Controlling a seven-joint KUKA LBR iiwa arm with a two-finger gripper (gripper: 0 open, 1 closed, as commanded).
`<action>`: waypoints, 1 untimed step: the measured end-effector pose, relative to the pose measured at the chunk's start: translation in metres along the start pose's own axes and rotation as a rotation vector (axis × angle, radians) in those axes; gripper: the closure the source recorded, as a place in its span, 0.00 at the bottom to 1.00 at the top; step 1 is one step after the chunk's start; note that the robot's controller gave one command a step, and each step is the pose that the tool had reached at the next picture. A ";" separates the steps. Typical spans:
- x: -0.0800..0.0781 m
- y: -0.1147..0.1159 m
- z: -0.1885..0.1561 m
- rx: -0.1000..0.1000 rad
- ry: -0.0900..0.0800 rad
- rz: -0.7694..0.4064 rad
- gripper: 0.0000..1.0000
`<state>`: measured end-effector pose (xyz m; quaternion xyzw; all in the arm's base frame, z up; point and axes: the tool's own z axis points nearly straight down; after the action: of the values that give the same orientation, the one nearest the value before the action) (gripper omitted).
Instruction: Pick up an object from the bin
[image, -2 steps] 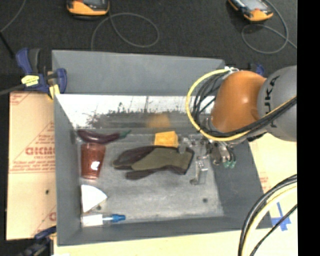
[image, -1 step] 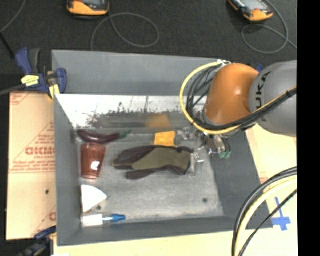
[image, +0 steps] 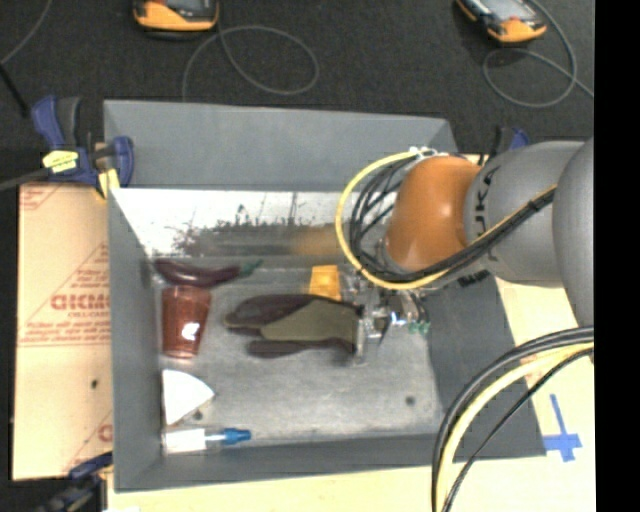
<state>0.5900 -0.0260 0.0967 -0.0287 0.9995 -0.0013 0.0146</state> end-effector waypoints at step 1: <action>0.004 -0.002 -0.004 0.000 0.015 0.021 1.00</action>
Offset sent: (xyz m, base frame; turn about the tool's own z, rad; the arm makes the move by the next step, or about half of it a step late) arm 0.0000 0.0000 0.0000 0.0000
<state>0.5856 -0.0286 0.1008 -0.0181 0.9998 -0.0014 0.0070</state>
